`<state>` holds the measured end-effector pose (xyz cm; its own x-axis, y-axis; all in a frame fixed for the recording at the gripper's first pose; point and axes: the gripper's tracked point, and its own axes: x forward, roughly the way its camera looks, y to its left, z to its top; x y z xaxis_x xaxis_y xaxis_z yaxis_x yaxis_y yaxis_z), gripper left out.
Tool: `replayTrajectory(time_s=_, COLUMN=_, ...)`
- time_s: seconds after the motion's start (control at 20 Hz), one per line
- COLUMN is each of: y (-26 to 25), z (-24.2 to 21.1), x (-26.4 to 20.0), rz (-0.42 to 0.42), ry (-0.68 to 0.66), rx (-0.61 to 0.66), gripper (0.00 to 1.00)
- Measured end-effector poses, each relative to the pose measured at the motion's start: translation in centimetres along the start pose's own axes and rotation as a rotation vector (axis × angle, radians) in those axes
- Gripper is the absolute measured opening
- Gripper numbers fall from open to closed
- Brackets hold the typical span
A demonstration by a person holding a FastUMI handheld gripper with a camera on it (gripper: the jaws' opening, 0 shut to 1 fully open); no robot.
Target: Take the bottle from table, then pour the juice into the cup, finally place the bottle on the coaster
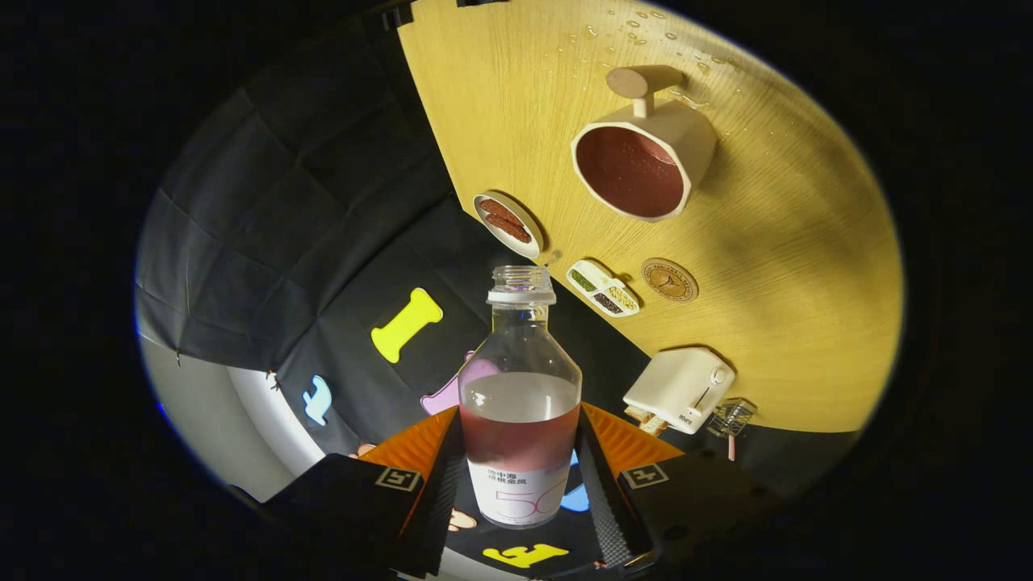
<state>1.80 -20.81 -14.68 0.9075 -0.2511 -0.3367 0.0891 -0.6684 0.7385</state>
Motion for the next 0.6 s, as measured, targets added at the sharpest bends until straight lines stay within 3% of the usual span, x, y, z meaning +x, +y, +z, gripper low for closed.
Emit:
replayTrajectory(time_s=0.3, y=-0.9, z=-0.1, x=-0.7, rz=0.022, ry=-0.009, rx=-0.334, gripper=0.75)
replayTrajectory(time_s=0.6, y=-1.1, z=-1.9, x=-0.3, rz=0.036, ry=-0.027, rx=-0.831, gripper=0.75)
